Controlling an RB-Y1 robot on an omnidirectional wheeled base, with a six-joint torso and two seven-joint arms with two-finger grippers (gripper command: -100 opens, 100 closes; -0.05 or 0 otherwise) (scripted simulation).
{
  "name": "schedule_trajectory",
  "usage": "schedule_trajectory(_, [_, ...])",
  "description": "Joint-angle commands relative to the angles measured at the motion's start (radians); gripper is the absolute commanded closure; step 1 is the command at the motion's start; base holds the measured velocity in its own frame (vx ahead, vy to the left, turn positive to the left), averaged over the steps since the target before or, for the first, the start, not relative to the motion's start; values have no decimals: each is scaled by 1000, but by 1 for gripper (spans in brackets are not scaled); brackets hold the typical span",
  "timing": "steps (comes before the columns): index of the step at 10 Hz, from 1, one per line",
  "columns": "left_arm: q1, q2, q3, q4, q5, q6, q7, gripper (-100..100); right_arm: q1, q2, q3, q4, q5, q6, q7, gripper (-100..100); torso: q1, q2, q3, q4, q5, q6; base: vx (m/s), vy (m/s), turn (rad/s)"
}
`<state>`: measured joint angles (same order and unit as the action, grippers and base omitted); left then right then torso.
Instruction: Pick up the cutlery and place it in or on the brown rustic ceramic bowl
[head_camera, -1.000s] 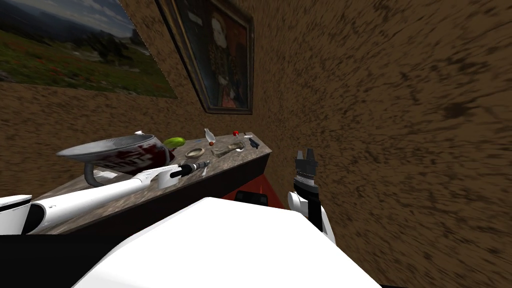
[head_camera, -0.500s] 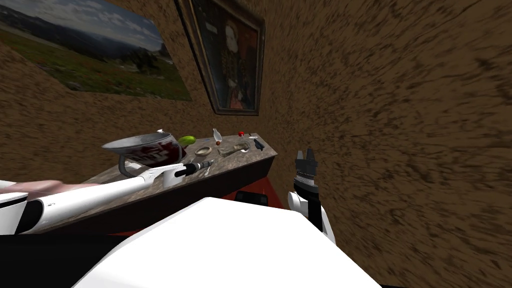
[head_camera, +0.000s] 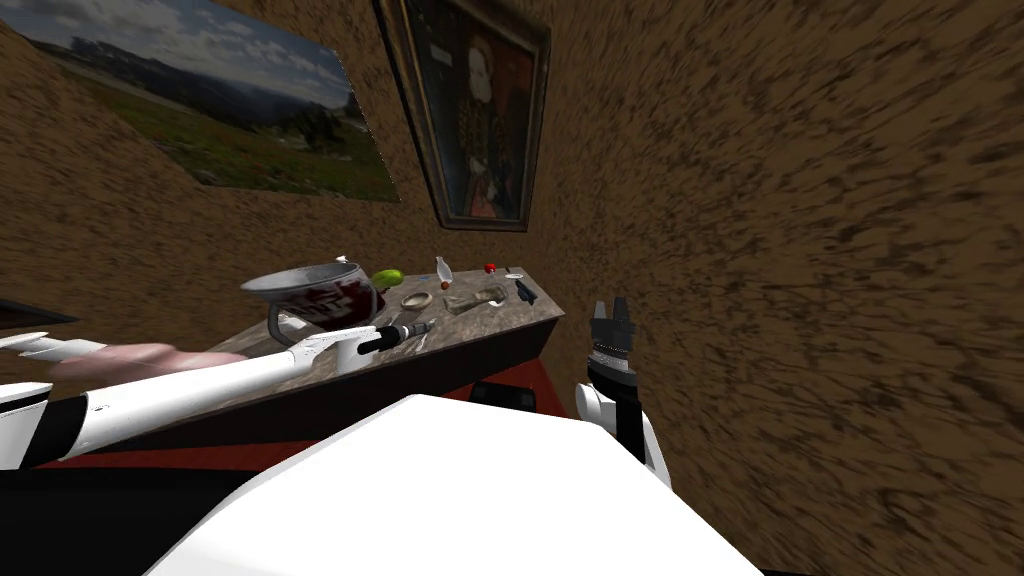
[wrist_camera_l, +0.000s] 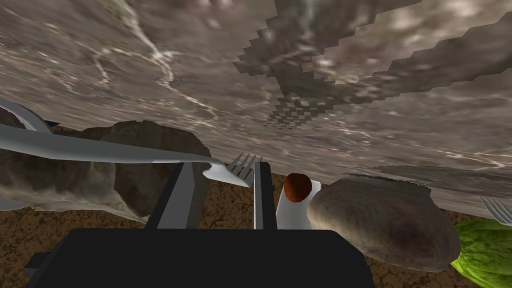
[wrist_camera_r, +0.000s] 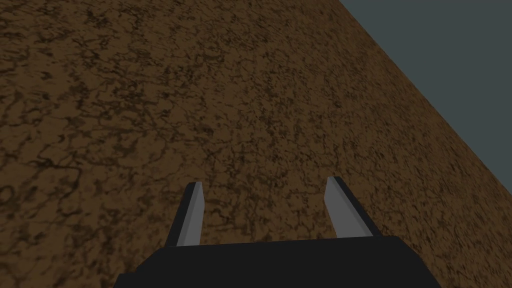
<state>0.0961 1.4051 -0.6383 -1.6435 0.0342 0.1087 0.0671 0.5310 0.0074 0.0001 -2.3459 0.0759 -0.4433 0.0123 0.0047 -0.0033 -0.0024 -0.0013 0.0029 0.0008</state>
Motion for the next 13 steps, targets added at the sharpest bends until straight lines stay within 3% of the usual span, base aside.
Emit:
schedule_trajectory(1, [-12, 9, -13, -50, -6, 33, -3, 100, 0, 0, 0, 0, 0, 0, 0, 0, 0, 0, 0, 0, 0, 0, 55, 41, 249])
schedule_trajectory(2, [-6, 13, -7, -38, -1, 19, 0, 100, 0, 0, 0, 0, 0, 0, 0, 0, 1, 0, 0, 0, 0, 0, 27, 15, 53])
schedule_trajectory(3, [-6, 15, -8, -42, 0, 24, 1, 0, 0, 0, 0, 0, 0, 0, 0, 0, 0, 0, 0, 0, 0, 1, 0, 0, 0])
schedule_trajectory(4, [-38, 36, 17, -41, 6, 40, 11, 100, 0, 0, 0, 0, 0, 0, 0, 0, -1, 1, 1, 0, 0, 1, -48, 20, -27])
schedule_trajectory(7, [-92, 74, 43, -38, 26, 85, 41, 100, -1, 0, 0, 0, 0, 0, 0, 0, 2, 10, 6, 3, -1, 2, -114, 70, -130])
schedule_trajectory(9, [-147, 113, 60, -33, 54, 139, 81, 100, -1, 0, 0, 0, 0, 0, 0, 0, 4, 11, 7, 4, -1, 2, -180, 106, -256])
schedule_trajectory(10, [-147, 113, 60, -33, 54, 139, 81, 100, -1, 0, 0, 0, 0, 0, 0, 0, 4, 16, 10, 5, -1, 3, -182, 109, -138])
schedule_trajectory(13, [-203, 153, 73, -26, 91, 202, 138, 100, -1, 0, 0, 0, 0, 0, 0, 0, 4, 14, 9, 5, -1, 1, -154, 104, -189])
